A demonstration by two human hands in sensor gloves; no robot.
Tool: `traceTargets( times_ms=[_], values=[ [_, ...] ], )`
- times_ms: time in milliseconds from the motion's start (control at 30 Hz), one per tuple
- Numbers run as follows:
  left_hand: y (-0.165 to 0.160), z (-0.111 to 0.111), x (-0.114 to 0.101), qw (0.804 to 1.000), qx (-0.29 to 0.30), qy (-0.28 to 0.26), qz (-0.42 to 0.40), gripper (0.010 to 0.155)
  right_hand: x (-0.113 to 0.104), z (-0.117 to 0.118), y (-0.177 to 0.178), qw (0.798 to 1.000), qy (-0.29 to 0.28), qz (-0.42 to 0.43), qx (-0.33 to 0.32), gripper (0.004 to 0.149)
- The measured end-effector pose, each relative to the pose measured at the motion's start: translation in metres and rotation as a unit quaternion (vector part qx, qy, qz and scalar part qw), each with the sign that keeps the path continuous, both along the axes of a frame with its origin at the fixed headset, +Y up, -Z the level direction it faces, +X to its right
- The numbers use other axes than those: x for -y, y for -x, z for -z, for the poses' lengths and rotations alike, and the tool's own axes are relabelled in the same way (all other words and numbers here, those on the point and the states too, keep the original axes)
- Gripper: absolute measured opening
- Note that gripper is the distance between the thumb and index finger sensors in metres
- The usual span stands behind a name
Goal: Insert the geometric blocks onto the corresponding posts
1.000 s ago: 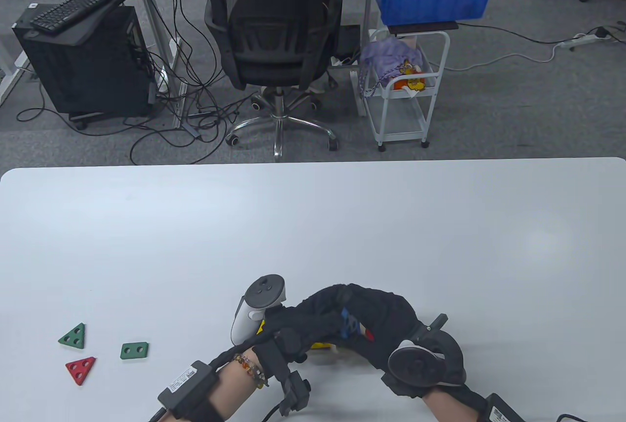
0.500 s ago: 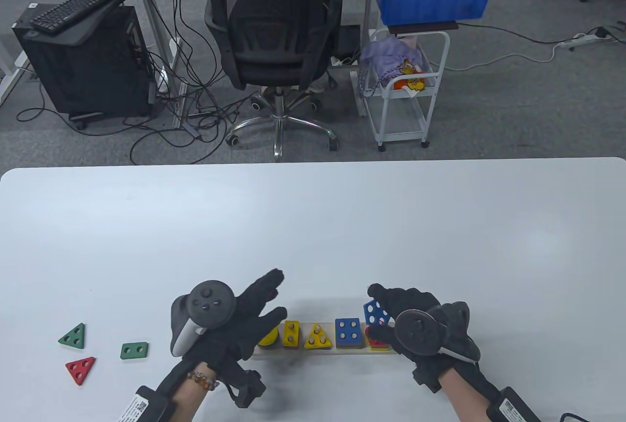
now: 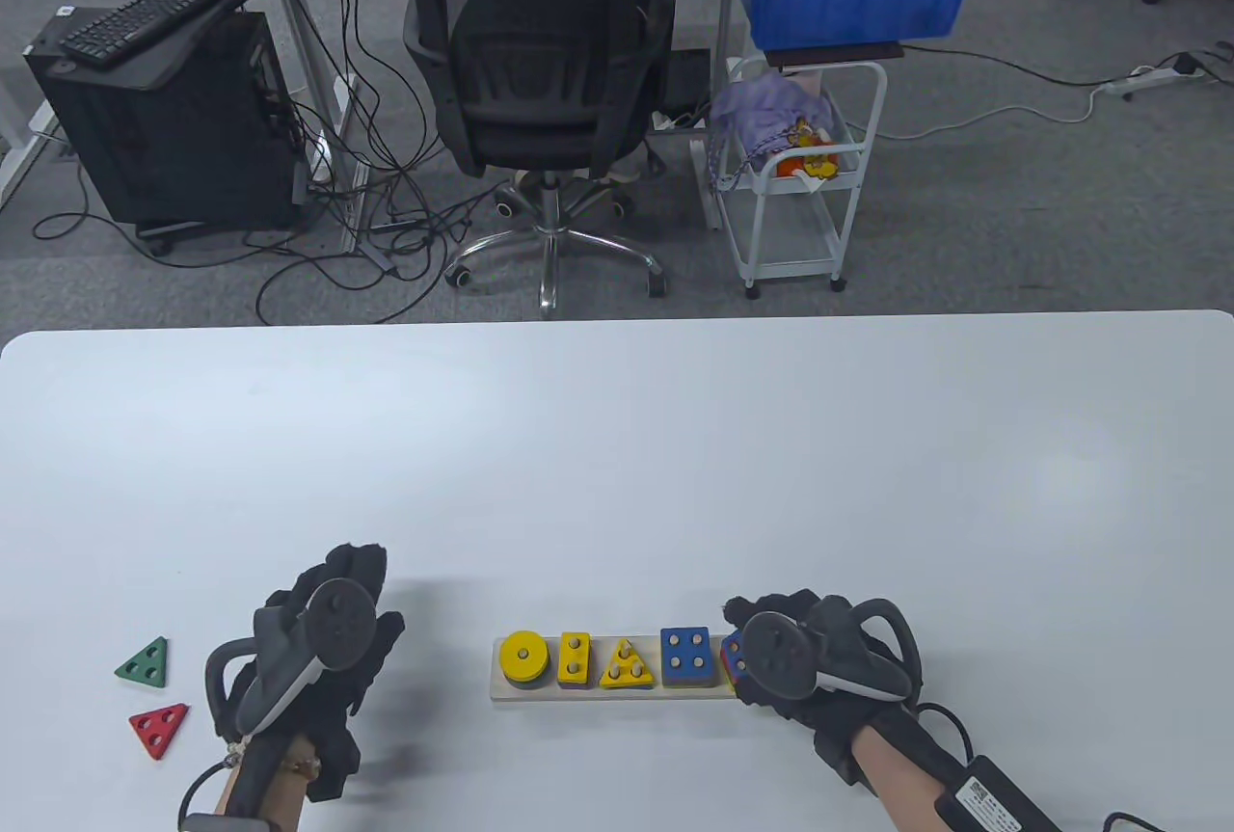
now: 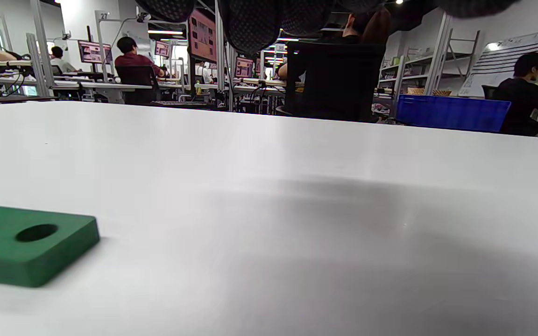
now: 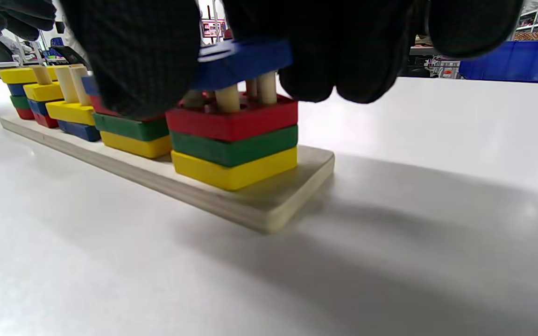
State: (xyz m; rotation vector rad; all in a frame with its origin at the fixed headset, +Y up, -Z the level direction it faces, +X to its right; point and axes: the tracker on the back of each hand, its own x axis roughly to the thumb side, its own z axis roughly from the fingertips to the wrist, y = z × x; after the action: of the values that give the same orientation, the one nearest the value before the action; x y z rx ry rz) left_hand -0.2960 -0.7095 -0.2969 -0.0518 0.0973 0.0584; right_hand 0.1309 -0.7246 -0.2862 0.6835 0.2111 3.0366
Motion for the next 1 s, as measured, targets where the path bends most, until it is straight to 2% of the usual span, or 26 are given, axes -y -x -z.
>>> traceTargets(
  times_ms=[233, 367, 567, 667, 767, 1000],
  values=[
    [0.003, 0.001, 0.002, 1.000, -0.008, 0.014, -0.001, 0.072, 0.003, 0.004, -0.004, 0.999, 0.032, 0.006, 0.004, 0.077],
    [0.023, 0.000, -0.006, 0.997, -0.073, 0.023, -0.011, 0.071, -0.007, 0.008, -0.020, 0.997, 0.036, 0.055, 0.029, 0.081],
    [0.073, -0.011, -0.015, 0.984, -0.168, 0.053, -0.031, 0.067, -0.018, 0.014, -0.048, 0.991, 0.029, 0.095, 0.091, 0.075],
    [0.085, -0.019, -0.009, 0.975, -0.206, 0.082, -0.002, 0.066, -0.019, 0.016, -0.056, 0.989, 0.028, 0.095, 0.107, 0.074],
    [0.086, -0.017, -0.002, 0.962, -0.236, 0.138, 0.010, 0.064, -0.017, 0.019, -0.063, 0.988, 0.032, 0.087, 0.123, 0.072],
    [0.065, -0.007, 0.024, 0.950, -0.239, 0.173, 0.102, 0.067, -0.014, 0.020, -0.070, 0.987, 0.039, 0.082, 0.135, 0.071]
  ],
)
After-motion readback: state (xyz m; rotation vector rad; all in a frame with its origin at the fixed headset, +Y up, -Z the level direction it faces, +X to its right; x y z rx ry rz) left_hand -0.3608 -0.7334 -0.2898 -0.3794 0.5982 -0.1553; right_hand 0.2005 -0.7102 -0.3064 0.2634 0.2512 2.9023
